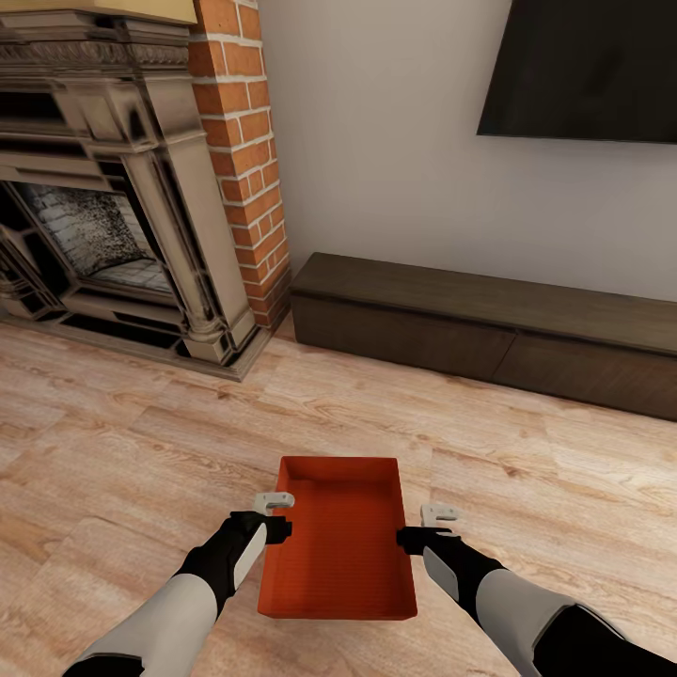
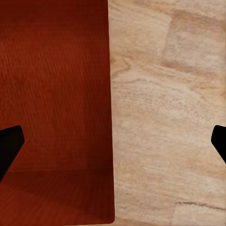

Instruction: Move the two storage containers from the living room to the garage. In the garage, place one container on the floor and stack the other container on top of it (either order is fine).

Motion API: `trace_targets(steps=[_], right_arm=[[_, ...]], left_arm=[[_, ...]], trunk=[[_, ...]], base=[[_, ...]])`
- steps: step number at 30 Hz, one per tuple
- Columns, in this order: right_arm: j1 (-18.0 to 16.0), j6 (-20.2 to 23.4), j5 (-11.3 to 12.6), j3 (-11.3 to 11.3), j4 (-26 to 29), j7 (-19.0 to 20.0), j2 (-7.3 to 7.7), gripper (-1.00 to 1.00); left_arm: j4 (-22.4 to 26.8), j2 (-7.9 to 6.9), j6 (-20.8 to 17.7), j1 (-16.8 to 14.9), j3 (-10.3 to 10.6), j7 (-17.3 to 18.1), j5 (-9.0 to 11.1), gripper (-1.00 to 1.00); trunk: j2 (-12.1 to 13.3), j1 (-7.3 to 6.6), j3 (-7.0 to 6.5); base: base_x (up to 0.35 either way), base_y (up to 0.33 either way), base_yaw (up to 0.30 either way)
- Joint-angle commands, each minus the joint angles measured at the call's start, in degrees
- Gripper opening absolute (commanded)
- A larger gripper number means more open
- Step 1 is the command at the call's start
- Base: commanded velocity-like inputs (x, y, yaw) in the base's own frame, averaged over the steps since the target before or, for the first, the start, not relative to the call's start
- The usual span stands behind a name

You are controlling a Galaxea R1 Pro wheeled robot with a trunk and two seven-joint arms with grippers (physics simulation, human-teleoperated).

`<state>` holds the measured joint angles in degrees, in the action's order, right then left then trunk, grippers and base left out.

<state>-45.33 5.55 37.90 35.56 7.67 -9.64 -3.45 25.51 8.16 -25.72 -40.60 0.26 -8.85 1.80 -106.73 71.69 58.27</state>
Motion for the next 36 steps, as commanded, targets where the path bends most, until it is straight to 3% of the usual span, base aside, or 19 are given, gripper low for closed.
trace_targets(steps=[1, 23, 36], right_arm=[[-0.02, 0.33, 0.33, 0.48, 0.14, -0.37, 0.02, 1.0], [-0.02, 0.34, 0.33, 0.48, 0.13, -0.38, 0.02, 1.0], [-0.02, 0.34, 0.33, 0.48, 0.12, -0.38, 0.02, 1.0]], left_arm=[[0.12, -0.05, -0.3, -0.01, 0.08, -0.24, 0.18, 1.0], [0.07, -0.37, -0.3, -0.01, 0.24, -0.2, 0.08, 1.0], [0.07, -0.47, -0.38, -0.01, 0.18, -0.12, 0.05, 1.0]], trunk=[[-0.02, -0.01, 0.04], [-0.02, -0.01, 0.04], [-5.23, 2.85, 2.37]], base=[[0.0, 0.0, 0.0], [0.0, 0.0, 0.0], [0.0, 0.0, 0.0]])
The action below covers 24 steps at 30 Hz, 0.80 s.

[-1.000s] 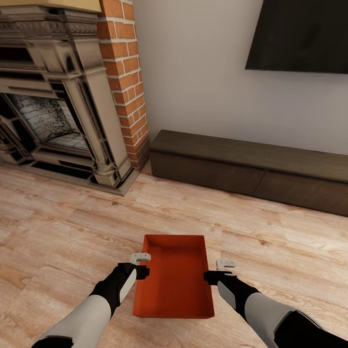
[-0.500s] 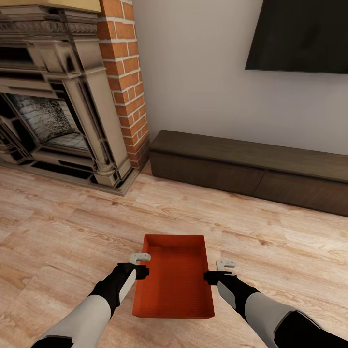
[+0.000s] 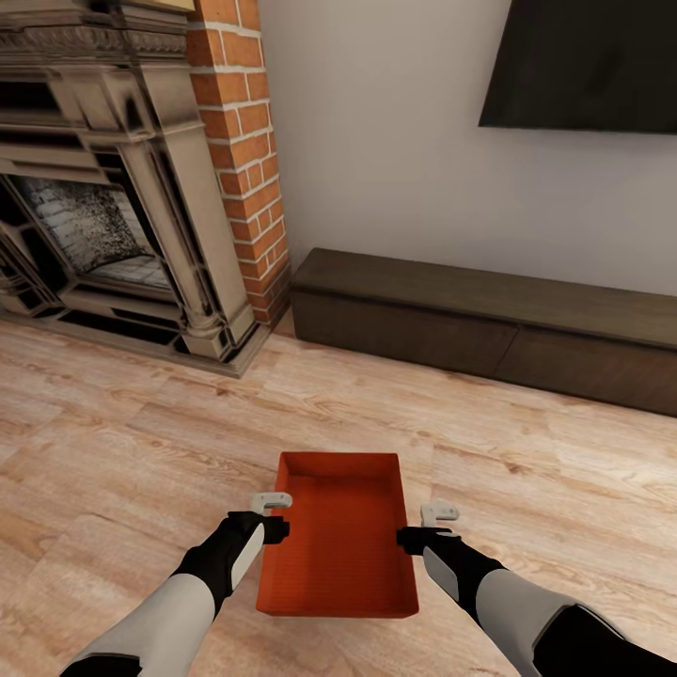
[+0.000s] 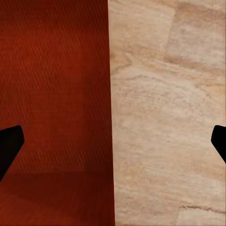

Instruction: Move the two storage containers from the living room to the garage. In the garage, place one container on the floor and stack the other container on top of it (either order is fine).

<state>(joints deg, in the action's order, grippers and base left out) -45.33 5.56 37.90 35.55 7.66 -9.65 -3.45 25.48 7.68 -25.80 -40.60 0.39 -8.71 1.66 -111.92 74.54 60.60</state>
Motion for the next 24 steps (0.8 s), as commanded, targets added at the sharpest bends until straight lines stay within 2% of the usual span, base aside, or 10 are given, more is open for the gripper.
trace_targets(steps=[1, 5, 11, 24], right_arm=[[-0.02, 0.33, 0.33, 0.48, 0.12, -0.37, 0.02, 1.0], [-0.02, 0.29, 0.33, 0.48, 0.13, -0.37, -0.04, 1.0], [-0.02, 0.33, -0.17, 0.48, 0.16, -0.37, -0.06, 1.0], [-0.02, 0.31, -0.72, 0.48, 0.16, -0.37, -0.06, 1.0]], left_arm=[[0.1, 0.0, -0.3, -0.01, 0.05, -0.26, 0.19, 1.0], [0.1, -0.02, -0.3, -0.01, 0.05, -0.26, 0.19, 1.0], [0.1, -0.02, -0.25, -0.01, 0.05, -0.3, 0.19, 1.0], [0.1, -0.17, -0.36, -0.01, 0.05, -0.33, -0.24, 1.0]], trunk=[[-0.43, 0.22, 0.22], [-2.04, 1.1, 0.94], [-2.04, 1.1, 0.94], [-7.25, 3.95, 3.28]], base=[[0.0, 0.0, 0.0], [0.0, 0.0, 0.0], [0.0, 0.0, 0.0], [0.0, 0.0, 0.0]])
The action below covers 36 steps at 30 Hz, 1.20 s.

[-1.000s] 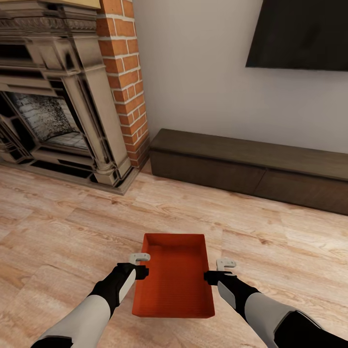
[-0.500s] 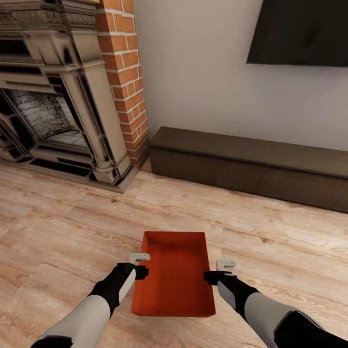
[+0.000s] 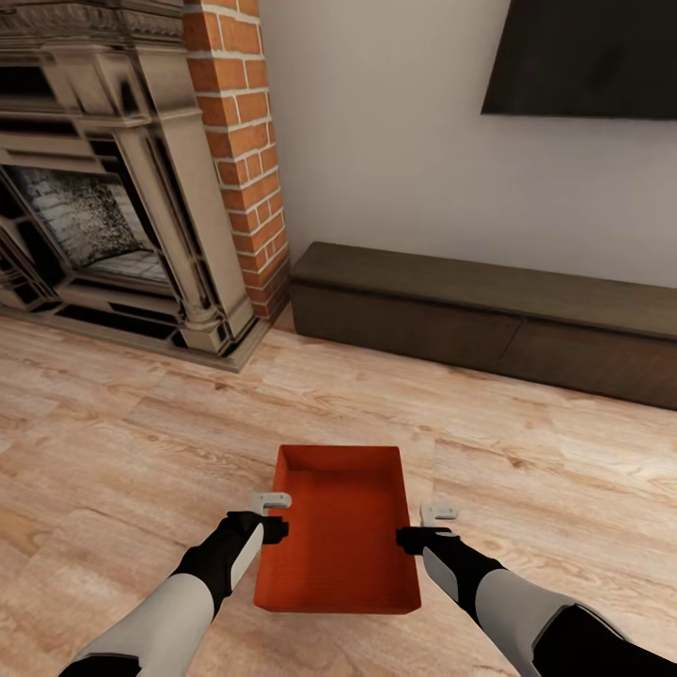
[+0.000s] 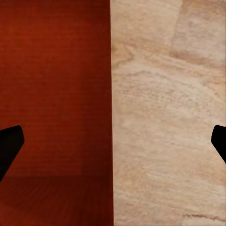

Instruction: Move the two storage containers from the living room to the garage. In the garage, place one container on the floor and stack the other container on top of it (either order is fine).

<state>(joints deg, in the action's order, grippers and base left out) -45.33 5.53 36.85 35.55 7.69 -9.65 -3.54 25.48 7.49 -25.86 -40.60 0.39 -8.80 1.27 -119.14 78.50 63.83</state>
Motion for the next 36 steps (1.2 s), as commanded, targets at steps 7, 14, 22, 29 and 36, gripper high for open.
trace_targets(steps=[7, 14, 22, 29, 36], right_arm=[[-0.02, 0.35, 0.33, 0.48, 0.09, -0.39, 0.07, 1.0], [-0.02, 0.33, 0.32, 0.48, 0.12, -0.39, 0.1, 1.0], [-0.02, 0.33, 0.31, 0.48, 0.12, -0.37, 0.07, 1.0], [-0.02, 0.31, 0.32, 0.48, 0.11, -0.38, 0.1, 1.0], [-0.02, 0.33, 0.31, 0.48, 0.13, -0.37, 0.1, 1.0]], left_arm=[[0.1, -0.1, -0.25, -0.01, 0.02, -0.2, -1.45, 1.0], [0.1, -0.11, -0.3, -0.01, 0.03, -0.17, -1.69, 1.0], [0.1, -0.11, -0.44, -0.01, 0.01, -0.17, -1.71, 1.0], [0.1, -0.11, -0.5, -0.01, 0.03, -0.17, -1.71, 1.0], [0.1, -0.11, -0.5, -0.01, -0.04, -0.17, -1.71, 1.0]], trunk=[[-1.23, 0.66, 0.58], [-1.64, 0.88, 0.76], [-4.84, 2.63, 2.2], [-7.65, 4.17, 3.46], [-10.46, 5.71, 4.71]], base=[[0.0, 0.0, 0.0], [0.0, 0.0, 0.0], [0.0, 0.0, 0.0], [0.0, 0.0, 0.0], [0.0, 0.0, 0.0]])
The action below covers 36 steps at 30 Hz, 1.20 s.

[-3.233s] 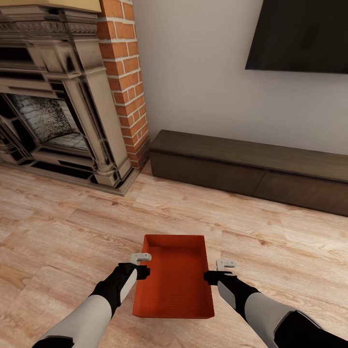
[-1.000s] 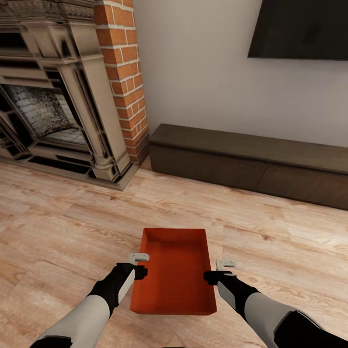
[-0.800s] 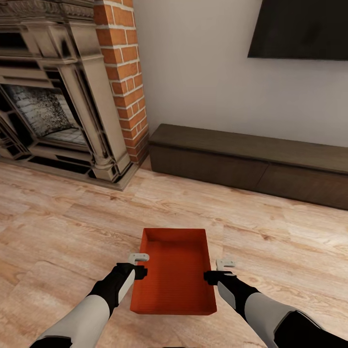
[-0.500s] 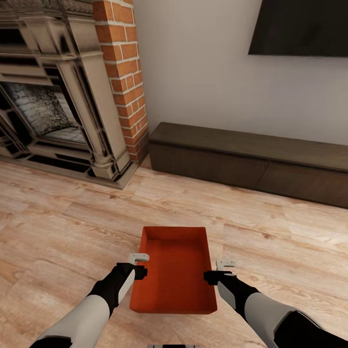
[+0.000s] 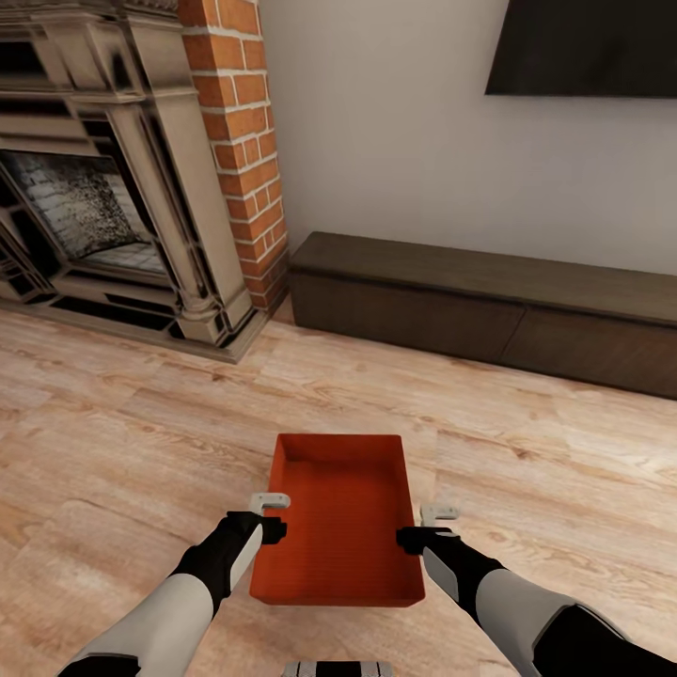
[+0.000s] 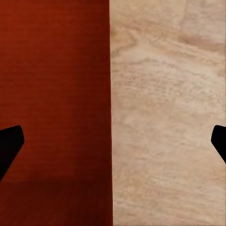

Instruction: Move the two storage containers from the living room to the garage. In the garage, place one container on the floor and stack the other container on top of it (either order is fine).

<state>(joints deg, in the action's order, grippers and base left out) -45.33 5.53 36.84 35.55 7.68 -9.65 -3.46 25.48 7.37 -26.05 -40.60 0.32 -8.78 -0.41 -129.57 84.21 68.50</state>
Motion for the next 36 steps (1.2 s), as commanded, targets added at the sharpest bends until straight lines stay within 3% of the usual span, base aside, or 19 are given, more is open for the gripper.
trace_targets(steps=[1, 9, 27, 36], right_arm=[[-0.02, 0.32, 0.31, 0.48, 0.14, -0.37, 0.01, 1.0], [-0.02, 0.32, 0.28, 0.48, 0.11, -0.37, -0.03, 1.0], [-0.02, 0.34, 0.26, 0.48, 0.14, -0.37, 0.0, 1.0], [-0.02, 0.41, 0.26, 0.48, 0.14, -0.37, 0.0, 1.0]], left_arm=[[0.1, 0.01, -0.32, -0.01, 0.04, -0.18, -0.03, 1.0], [0.15, -0.03, -0.32, -0.01, -0.05, -0.18, -0.03, 1.0], [0.19, -0.07, -0.32, -0.01, -0.06, -0.18, -0.03, 1.0], [1.26, -0.07, -0.44, -0.01, -0.01, -0.1, -0.03, 1.0]], trunk=[[-0.43, 0.22, 0.22], [-0.83, 0.43, 0.4], [-8.05, 4.39, 3.64], [-8.05, 4.39, 3.64]], base=[[0.0, 0.0, 0.0], [0.0, 0.0, 0.0], [0.0, 0.0, 0.0], [0.0, 0.0, 0.0]])
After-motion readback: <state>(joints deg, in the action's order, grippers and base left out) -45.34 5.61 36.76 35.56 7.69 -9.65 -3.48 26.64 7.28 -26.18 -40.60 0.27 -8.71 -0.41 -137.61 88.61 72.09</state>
